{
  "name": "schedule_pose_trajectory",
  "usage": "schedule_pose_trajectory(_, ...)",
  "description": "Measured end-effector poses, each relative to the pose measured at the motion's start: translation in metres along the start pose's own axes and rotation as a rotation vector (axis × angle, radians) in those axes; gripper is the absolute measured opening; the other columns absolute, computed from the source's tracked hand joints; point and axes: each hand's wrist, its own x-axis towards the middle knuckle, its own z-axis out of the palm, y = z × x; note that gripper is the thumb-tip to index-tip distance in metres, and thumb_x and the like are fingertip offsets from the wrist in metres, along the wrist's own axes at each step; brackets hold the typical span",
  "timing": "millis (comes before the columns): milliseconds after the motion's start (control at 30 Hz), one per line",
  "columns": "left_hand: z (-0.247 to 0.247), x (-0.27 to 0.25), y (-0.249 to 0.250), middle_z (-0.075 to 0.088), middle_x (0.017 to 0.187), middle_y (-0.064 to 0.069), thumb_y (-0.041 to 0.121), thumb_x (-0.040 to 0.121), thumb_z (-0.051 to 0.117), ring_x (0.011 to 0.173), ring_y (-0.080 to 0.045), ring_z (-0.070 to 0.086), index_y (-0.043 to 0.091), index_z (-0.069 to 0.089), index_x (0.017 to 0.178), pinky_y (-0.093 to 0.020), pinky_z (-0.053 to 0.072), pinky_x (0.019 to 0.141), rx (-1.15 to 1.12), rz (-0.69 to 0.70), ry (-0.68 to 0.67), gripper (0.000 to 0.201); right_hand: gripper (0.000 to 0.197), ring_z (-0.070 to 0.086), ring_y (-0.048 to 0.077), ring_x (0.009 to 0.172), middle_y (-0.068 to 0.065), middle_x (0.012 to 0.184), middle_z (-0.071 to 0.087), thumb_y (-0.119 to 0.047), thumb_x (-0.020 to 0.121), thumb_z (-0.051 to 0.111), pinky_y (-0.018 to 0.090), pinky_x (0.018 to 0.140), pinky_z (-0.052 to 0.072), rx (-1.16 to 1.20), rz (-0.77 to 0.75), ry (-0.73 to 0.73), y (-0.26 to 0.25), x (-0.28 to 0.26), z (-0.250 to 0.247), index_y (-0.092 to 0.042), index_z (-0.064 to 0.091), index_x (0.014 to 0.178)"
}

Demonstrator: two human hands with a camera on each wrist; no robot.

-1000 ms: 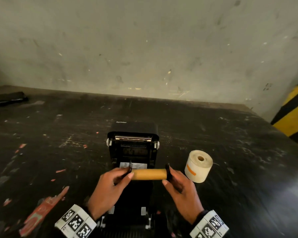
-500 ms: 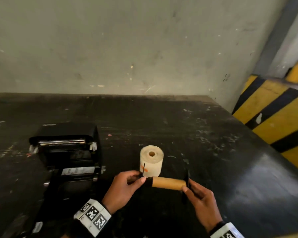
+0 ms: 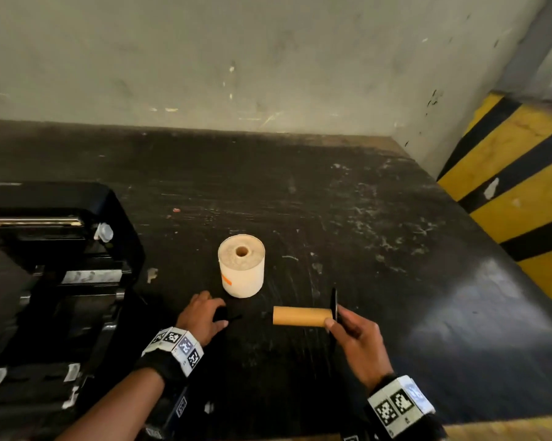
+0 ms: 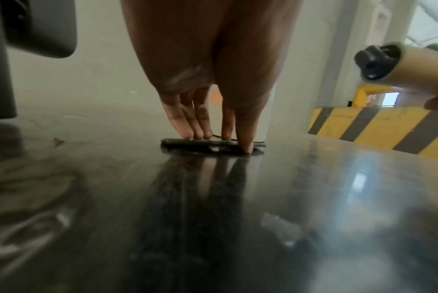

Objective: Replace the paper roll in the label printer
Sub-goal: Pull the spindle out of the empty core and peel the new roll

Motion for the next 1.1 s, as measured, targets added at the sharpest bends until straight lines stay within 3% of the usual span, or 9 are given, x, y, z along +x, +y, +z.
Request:
schedule_pose_trajectory(167,-0.005,-0.010,0.016,0.063,0.112,0.004,0.040,0.085,0.059,0.110,-0.011,0.054,0.024,0.061,0.116,-0.034,0.042,0.100,-0.325,0.165,0.141,0.034,0.030,0.064,0.003,0.090,-0.005,0.094,0.071,-0.007,0.083,0.067,0.017,0.083,0.050,-0.001,0.017,-0.081,0.006,0.007,0.013,-0.013,0.065,0.113)
schedule_pose_trajectory(233,-0.016,-0.021,0.034,0.066,0.106,0.012,0.038,0.082,0.064,0.101,0.001,0.059,0.025,0.064,0.112,-0.024,0.046,0.093,-0.575,0.249,0.043,0.033,0.028,0.062,0.002,0.086,-0.008,0.089,0.070,-0.010,0.084,0.067,0.016,0.080,0.049,-0.003,0.017,-0.129,0.006,0.008,0.021,-0.011,0.066,0.112)
schedule_pose_trajectory(333,-0.024,-0.032,0.045,0.064,0.101,0.014,0.036,0.078,0.070,0.097,0.003,0.056,0.027,0.064,0.114,-0.009,0.041,0.083,-0.445,0.374,-0.063,0.037,0.020,0.059,-0.007,0.073,-0.020,0.071,0.067,-0.010,0.085,0.065,0.010,0.069,0.044,-0.019,-0.017,-0.233,0.002,0.010,0.033,-0.009,0.069,0.105)
schedule_pose_trajectory(400,-0.027,-0.036,0.038,0.061,0.101,0.010,0.040,0.078,0.068,0.096,-0.001,0.050,0.031,0.064,0.112,-0.018,0.040,0.087,-0.253,0.395,-0.058,0.035,0.015,0.058,-0.007,0.070,-0.020,0.069,0.068,-0.007,0.086,0.063,0.010,0.067,0.044,-0.021,-0.027,-0.306,-0.002,0.011,0.038,-0.013,0.071,0.098)
schedule_pose_trajectory(567,-0.044,-0.050,0.005,0.054,0.102,0.003,0.039,0.079,0.067,0.100,-0.010,0.051,0.028,0.064,0.111,-0.029,0.042,0.092,-0.129,0.305,-0.042,0.034,0.014,0.053,0.009,0.063,0.005,0.066,0.061,-0.010,0.089,0.059,0.025,0.060,0.044,-0.026,0.049,-0.335,0.003,0.016,0.031,-0.003,0.067,0.080)
schedule_pose_trajectory(767,-0.049,-0.054,-0.034,0.061,0.103,0.008,0.042,0.082,0.061,0.101,-0.012,0.050,0.030,0.061,0.112,-0.036,0.045,0.087,0.008,0.203,0.053,0.032,0.016,0.057,0.014,0.059,0.014,0.065,0.064,-0.018,0.086,0.064,0.033,0.059,0.048,-0.175,0.180,-0.290,0.020,0.023,0.020,-0.004,0.067,0.080)
schedule_pose_trajectory(867,-0.040,-0.055,-0.028,0.064,0.101,0.006,0.040,0.082,0.062,0.098,-0.013,0.051,0.029,0.062,0.111,-0.039,0.046,0.084,-0.039,0.209,0.097,0.031,0.017,0.054,0.013,0.054,0.007,0.061,0.060,-0.020,0.084,0.066,0.036,0.056,0.050,-0.294,0.169,-0.349,0.020,0.014,0.033,-0.005,0.066,0.075)
schedule_pose_trajectory(1033,-0.020,-0.055,-0.015,0.064,0.105,0.006,0.036,0.084,0.062,0.103,-0.014,0.051,0.028,0.063,0.112,-0.036,0.046,0.087,-0.051,0.214,0.024,0.029,0.012,0.054,-0.004,0.053,-0.008,0.062,0.059,-0.022,0.085,0.065,0.012,0.057,0.045,-0.416,0.133,-0.420,0.018,0.003,0.062,-0.021,0.066,0.072)
schedule_pose_trajectory(1100,-0.013,-0.053,-0.015,0.063,0.106,0.004,0.036,0.084,0.062,0.104,-0.015,0.052,0.028,0.062,0.112,-0.036,0.046,0.087,-0.049,0.218,-0.024,0.030,0.006,0.052,-0.005,0.058,-0.009,0.071,0.060,-0.026,0.084,0.066,0.011,0.061,0.044,-0.442,0.171,-0.413,0.018,0.000,0.069,-0.020,0.067,0.082)
